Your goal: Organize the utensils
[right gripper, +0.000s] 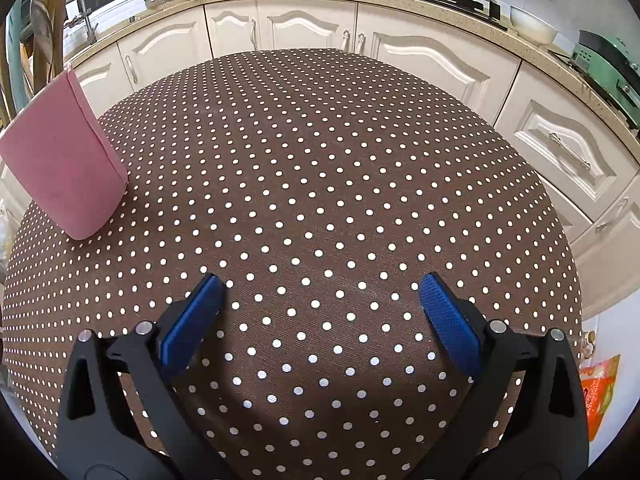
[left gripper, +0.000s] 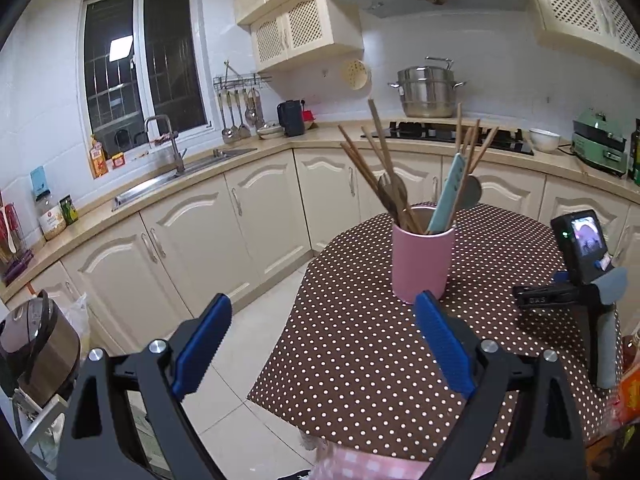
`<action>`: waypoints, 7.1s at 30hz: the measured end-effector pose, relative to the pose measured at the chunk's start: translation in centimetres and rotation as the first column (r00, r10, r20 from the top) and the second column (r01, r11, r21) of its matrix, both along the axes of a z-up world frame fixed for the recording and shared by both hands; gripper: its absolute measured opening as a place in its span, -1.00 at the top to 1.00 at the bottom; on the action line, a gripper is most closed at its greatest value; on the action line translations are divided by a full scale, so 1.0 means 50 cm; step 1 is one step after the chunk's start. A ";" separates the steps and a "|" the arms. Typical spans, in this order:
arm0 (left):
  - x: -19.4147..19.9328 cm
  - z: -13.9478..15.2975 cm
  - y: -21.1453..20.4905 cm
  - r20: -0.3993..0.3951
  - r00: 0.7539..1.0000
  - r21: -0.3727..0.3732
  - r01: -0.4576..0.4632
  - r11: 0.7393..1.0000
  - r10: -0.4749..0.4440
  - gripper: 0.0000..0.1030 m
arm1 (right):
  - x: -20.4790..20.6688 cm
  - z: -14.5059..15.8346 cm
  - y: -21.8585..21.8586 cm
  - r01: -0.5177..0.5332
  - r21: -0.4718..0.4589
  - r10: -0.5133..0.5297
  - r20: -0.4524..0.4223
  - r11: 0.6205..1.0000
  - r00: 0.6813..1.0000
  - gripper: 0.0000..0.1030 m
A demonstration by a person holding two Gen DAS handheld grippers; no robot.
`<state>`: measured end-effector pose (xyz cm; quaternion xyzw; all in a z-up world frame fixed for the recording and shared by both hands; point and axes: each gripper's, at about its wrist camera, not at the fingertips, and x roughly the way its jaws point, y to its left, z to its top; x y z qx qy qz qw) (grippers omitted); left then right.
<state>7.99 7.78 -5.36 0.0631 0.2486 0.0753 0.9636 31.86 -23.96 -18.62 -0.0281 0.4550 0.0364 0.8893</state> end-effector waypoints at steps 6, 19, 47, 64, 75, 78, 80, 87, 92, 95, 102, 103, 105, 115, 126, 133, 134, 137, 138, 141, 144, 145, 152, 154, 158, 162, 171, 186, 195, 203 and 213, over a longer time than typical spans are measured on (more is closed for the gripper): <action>-0.026 0.016 0.009 0.024 1.000 0.004 -0.008 1.000 0.008 -0.77 | -0.001 0.000 -0.001 0.000 0.000 0.000 0.000 1.000 1.000 -0.88; -0.042 0.024 0.023 0.032 0.999 -0.007 -0.011 1.000 0.011 -0.77 | 0.000 0.000 0.000 0.000 0.000 0.000 0.000 1.000 1.000 -0.88; -0.014 0.018 0.005 0.023 1.000 0.022 0.009 1.000 -0.009 -0.77 | 0.000 0.000 0.001 0.000 0.000 0.000 0.000 1.000 1.000 -0.88; 0.012 0.009 0.013 0.006 1.000 0.013 0.005 1.000 -0.005 -0.77 | -0.002 -0.001 -0.002 0.000 0.000 0.000 0.000 1.000 1.000 -0.88; 0.022 0.001 0.011 -0.003 1.000 0.008 0.002 1.000 -0.002 -0.77 | -0.001 0.000 0.000 0.000 0.000 0.000 0.000 1.000 1.000 -0.88; 0.025 0.000 0.011 -0.005 1.000 0.007 0.002 1.000 -0.002 -0.77 | 0.000 0.000 0.000 0.000 0.000 0.000 0.000 1.000 1.000 -0.88; 0.027 -0.001 0.010 -0.007 1.000 0.009 0.000 1.000 0.000 -0.77 | 0.000 0.000 0.000 0.000 0.000 0.000 0.000 1.000 1.000 -0.88; 0.030 -0.002 0.004 -0.010 1.000 0.011 0.006 1.000 -0.006 -0.77 | -0.001 0.000 0.000 0.000 0.000 0.000 0.000 1.000 1.000 -0.88; 0.030 -0.002 0.001 -0.009 1.000 0.011 0.010 1.000 -0.010 -0.77 | -0.001 0.000 0.000 0.000 0.000 0.000 0.000 1.000 1.000 -0.88; 0.031 -0.002 -0.002 -0.008 1.000 0.012 0.013 1.000 -0.013 -0.77 | -0.001 0.000 0.000 0.000 0.000 0.000 0.000 1.000 1.000 -0.88; 0.030 -0.003 -0.011 -0.008 1.000 0.011 0.023 1.000 -0.023 -0.77 | 0.000 0.000 0.000 0.000 0.000 0.000 0.000 1.000 1.000 -0.88; 0.031 -0.004 -0.010 -0.009 1.000 0.010 0.023 1.000 -0.023 -0.77 | -0.001 0.000 -0.001 0.000 0.000 0.000 0.000 1.000 1.000 -0.88; 0.028 -0.004 -0.011 -0.007 1.000 0.008 0.020 1.000 -0.020 -0.77 | -0.001 0.000 0.000 0.000 0.000 0.000 0.000 1.000 1.000 -0.88; 0.025 0.004 -0.006 -0.003 1.000 -0.005 0.030 1.000 -0.030 -0.77 | -0.001 0.000 -0.001 0.000 0.000 0.000 0.000 1.000 1.000 -0.88; 0.015 0.008 -0.021 0.022 0.998 0.016 0.061 0.998 -0.061 -0.77 | -0.002 0.000 -0.002 0.000 0.000 0.000 0.000 1.000 1.000 -0.88; 0.017 0.008 -0.025 0.025 0.998 0.018 0.062 0.998 -0.062 -0.77 | -0.002 0.000 -0.002 0.000 0.000 0.000 0.000 1.000 1.000 -0.88; 0.017 0.008 -0.024 0.026 0.998 0.018 0.060 0.998 -0.060 -0.77 | -0.002 0.000 -0.002 0.000 0.000 0.000 0.000 1.000 1.000 -0.88; 0.018 0.008 -0.022 0.028 0.998 0.009 0.057 0.998 -0.057 -0.77 | 0.000 0.000 0.000 0.000 0.000 0.000 0.000 1.000 1.000 -0.88; 0.018 0.008 -0.022 0.027 0.998 0.008 0.059 0.998 -0.059 -0.77 | -0.001 0.000 0.000 0.000 0.000 0.000 0.000 1.000 1.000 -0.88; 0.017 0.007 -0.025 0.027 0.998 0.020 0.064 0.998 -0.065 -0.77 | 0.000 0.000 0.000 0.000 0.000 0.000 0.000 1.000 1.000 -0.88; 0.017 0.008 -0.026 0.028 0.997 0.020 0.067 0.998 -0.067 -0.77 | -0.001 0.000 -0.001 0.000 0.000 0.000 0.000 1.000 1.000 -0.88; 0.017 0.008 -0.026 0.029 0.997 0.020 0.066 0.998 -0.066 -0.77 | -0.001 0.000 -0.001 0.000 0.000 0.000 0.000 1.000 1.000 -0.88; 0.020 0.009 -0.029 0.024 0.998 0.015 0.063 0.998 -0.064 -0.77 | 0.000 0.000 0.000 0.000 0.000 0.000 0.000 1.000 1.000 -0.88; 0.020 0.009 -0.030 0.023 0.998 0.015 0.064 0.998 -0.065 -0.77 | -0.001 0.000 -0.001 0.000 0.000 0.000 0.000 1.000 1.000 -0.88; 0.020 0.009 -0.031 0.022 0.998 0.014 0.063 0.998 -0.064 -0.77 | 0.000 0.000 0.000 0.000 0.000 0.000 0.000 1.000 1.000 -0.88; 0.022 0.007 -0.032 0.019 0.998 0.007 0.060 0.998 -0.060 -0.77 | 0.000 0.000 0.000 0.000 0.000 0.000 0.000 1.000 1.000 -0.88; 0.024 0.003 -0.029 0.018 0.998 0.002 0.053 0.999 -0.053 -0.77 | -0.001 0.000 -0.001 0.000 0.000 0.000 0.000 1.000 1.000 -0.88; 0.019 0.006 -0.025 0.021 0.998 -0.009 0.053 0.999 -0.053 -0.77 | -0.001 0.000 -0.001 0.000 0.000 0.000 0.000 1.000 1.000 -0.88; 0.017 0.007 -0.026 0.022 0.998 -0.009 0.053 0.999 -0.053 -0.77 | -0.001 0.000 -0.001 0.000 0.000 0.000 0.000 1.000 1.000 -0.88; 0.021 0.004 -0.022 0.017 0.999 -0.016 0.048 0.999 -0.048 -0.77 | 0.000 0.000 0.000 0.000 0.000 0.000 0.000 1.000 1.000 -0.88; 0.027 0.002 -0.024 0.016 0.999 -0.014 0.051 0.999 -0.051 -0.77 | 0.000 0.000 0.000 0.000 0.000 0.000 0.000 1.000 1.000 -0.88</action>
